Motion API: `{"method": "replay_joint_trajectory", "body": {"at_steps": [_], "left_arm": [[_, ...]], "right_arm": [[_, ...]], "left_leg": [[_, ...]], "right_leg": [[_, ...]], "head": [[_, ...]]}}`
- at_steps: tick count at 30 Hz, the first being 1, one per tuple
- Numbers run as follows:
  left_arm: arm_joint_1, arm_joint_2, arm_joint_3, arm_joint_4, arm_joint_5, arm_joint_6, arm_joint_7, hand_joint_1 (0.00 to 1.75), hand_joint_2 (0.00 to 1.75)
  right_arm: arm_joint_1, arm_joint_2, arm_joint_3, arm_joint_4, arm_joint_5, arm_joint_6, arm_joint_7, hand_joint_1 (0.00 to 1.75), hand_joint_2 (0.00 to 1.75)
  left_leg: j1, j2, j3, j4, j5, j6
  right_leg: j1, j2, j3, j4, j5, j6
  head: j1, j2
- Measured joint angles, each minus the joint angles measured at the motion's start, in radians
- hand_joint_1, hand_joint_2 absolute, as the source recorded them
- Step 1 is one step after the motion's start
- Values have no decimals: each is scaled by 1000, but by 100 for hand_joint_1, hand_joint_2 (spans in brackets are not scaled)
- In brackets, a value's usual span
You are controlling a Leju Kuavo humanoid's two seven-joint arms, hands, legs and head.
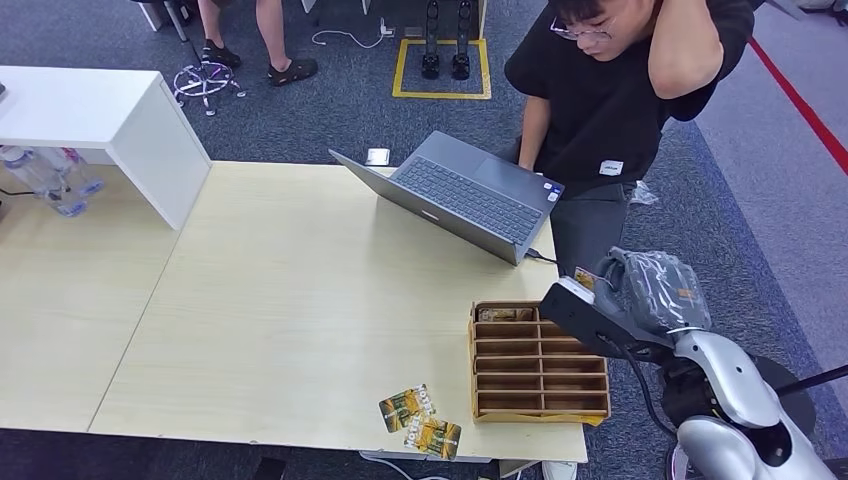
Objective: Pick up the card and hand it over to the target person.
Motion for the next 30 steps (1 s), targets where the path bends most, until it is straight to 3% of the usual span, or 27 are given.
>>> {"method": "replay_joint_trajectory", "body": {"at_steps": [6, 16, 30], "left_arm": [[0, 0, -7, 0, -4, -2, -1, 0, 0], [2, 1, -41, 0, -25, -11, -10, 0, 0], [3, 1, -73, 3, -42, -16, -15, 0, 0]], "right_arm": [[-24, -2, -14, 11, -10, 2, 3, 171, 175], [-109, 17, -59, 188, -99, -44, -19, 168, 175], [-25, 104, -201, 466, -157, -368, -125, 175, 175]], "left_leg": [[0, 0, 1, -1, 1, 1], [0, 1, 1, -1, 1, 0], [2, 0, 3, -4, 2, 1]], "right_leg": [[0, 0, 1, -1, 1, -1], [1, 1, 1, -2, 1, 0], [2, -1, 5, -6, 3, -1]], "head": [[0, 0], [0, 0], [0, 0]]}}
